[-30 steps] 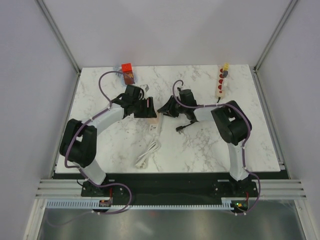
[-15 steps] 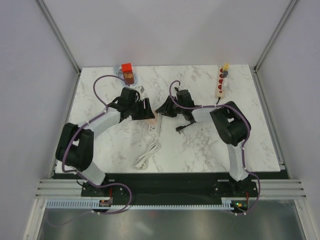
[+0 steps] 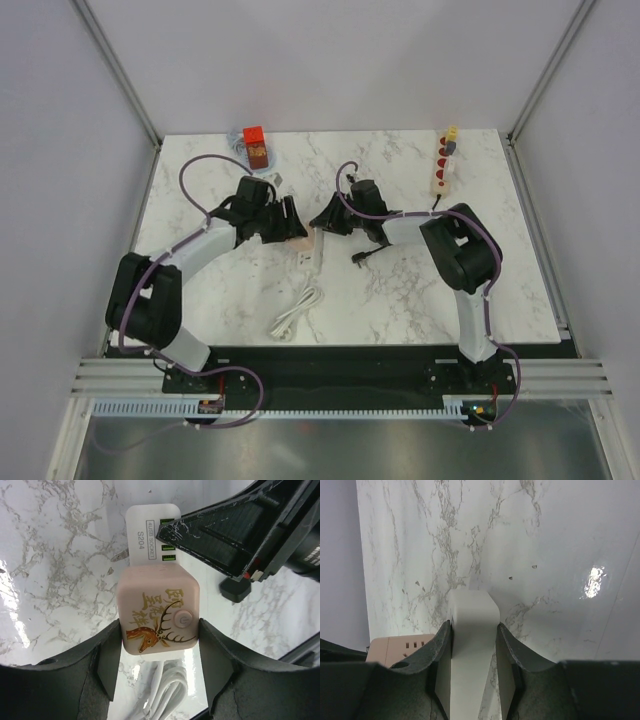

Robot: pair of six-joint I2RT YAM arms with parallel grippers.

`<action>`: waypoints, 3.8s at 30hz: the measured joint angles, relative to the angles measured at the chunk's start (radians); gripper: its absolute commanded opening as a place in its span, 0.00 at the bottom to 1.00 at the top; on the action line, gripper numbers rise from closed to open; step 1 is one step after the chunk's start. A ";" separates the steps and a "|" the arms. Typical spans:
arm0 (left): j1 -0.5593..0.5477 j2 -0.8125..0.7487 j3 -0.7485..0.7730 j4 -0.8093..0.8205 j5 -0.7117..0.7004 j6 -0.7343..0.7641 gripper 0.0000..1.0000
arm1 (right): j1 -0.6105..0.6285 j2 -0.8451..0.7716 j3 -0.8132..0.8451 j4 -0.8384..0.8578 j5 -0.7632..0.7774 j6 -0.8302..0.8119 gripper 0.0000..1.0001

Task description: Pull the plug off the socket

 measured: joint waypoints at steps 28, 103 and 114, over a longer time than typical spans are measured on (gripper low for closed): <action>0.001 0.009 0.119 -0.053 0.079 0.070 0.97 | -0.007 -0.003 0.000 -0.003 0.000 -0.017 0.00; 0.052 -0.172 -0.192 0.281 -0.015 -0.119 0.02 | -0.023 -0.013 0.009 -0.041 -0.015 -0.041 0.00; 0.056 -0.276 -0.156 0.229 -0.063 -0.080 0.02 | -0.043 -0.023 -0.003 -0.030 -0.003 -0.040 0.00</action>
